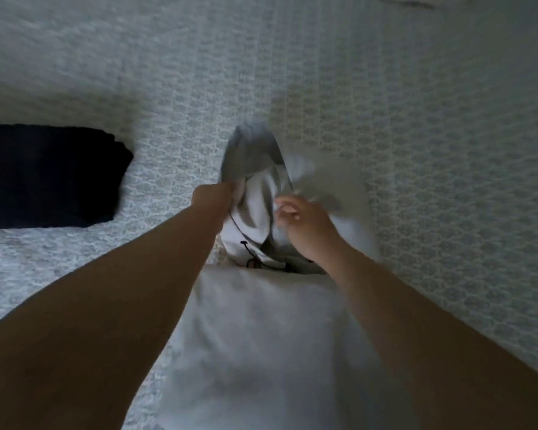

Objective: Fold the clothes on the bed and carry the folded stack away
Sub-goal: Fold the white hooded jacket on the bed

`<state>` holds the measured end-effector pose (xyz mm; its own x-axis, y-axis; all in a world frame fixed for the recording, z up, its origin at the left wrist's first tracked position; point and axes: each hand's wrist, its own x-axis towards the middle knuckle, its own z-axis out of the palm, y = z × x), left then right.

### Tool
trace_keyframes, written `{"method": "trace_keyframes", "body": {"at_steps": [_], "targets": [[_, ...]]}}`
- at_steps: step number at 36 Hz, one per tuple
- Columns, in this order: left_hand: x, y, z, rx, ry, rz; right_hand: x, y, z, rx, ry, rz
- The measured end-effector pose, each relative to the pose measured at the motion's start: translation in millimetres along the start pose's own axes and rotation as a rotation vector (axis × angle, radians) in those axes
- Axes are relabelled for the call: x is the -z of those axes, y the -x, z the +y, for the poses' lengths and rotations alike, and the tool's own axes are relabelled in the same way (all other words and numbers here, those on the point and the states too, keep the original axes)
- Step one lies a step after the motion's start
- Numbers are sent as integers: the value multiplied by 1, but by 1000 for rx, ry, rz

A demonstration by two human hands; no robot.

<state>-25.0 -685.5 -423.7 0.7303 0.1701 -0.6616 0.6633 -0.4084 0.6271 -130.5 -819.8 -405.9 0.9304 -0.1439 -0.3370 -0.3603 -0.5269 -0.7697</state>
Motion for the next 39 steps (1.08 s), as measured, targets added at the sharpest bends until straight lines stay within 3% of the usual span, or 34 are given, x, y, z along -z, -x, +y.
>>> {"method": "trace_keyframes", "body": {"at_steps": [2, 5, 9, 11, 13, 16, 19, 21, 23, 24, 25, 27, 29, 32, 34, 36, 39], "targets": [[0, 3, 7, -105, -17, 19, -2, -15, -8, -94, -128, -105], [-2, 22, 18, -432, -95, 115, -1, -26, -13, -173, -235, -233], [-1, 45, 12, -890, -157, 140, -1, -37, -18, -65, -61, -137], [-2, 47, 4, -1009, -251, 135, -8, -30, -17, -23, 151, -215], [-5, 44, -6, -975, -372, 144, -12, -15, -9, 139, 415, -170], [-11, 41, -17, -899, -589, 181, -3, 7, 6, 166, 674, 167], [-9, 42, -13, -965, -751, 186, 27, 21, 20, 160, 976, 161], [-1, 43, -3, -1028, -730, 257, 54, 24, 34, 41, 1068, 173], [11, 44, 5, -1013, -576, 371, 79, 27, 41, 53, 1137, 310], [16, 42, 4, -990, -507, 392, 88, 32, 40, 35, 1186, 289], [22, 40, 1, -990, -500, 364, 94, 36, 42, 83, 1195, 304], [31, 36, -12, -1137, -797, 273, 103, 45, 53, 327, 1264, 295], [36, 28, -29, -1232, -1128, 166, 104, 59, 60, 445, 1376, 94], [44, 15, -45, -1038, -1558, -120, 109, 70, 74, 449, 1336, -196], [46, 6, -48, -824, -1602, -221, 108, 73, 71, 456, 1374, -316], [40, 7, -41, -718, -1577, -271, 107, 73, 63, 585, 1272, -242], [24, 17, -28, -893, -1462, -235, 103, 68, 49, 652, 1075, -4]]}}
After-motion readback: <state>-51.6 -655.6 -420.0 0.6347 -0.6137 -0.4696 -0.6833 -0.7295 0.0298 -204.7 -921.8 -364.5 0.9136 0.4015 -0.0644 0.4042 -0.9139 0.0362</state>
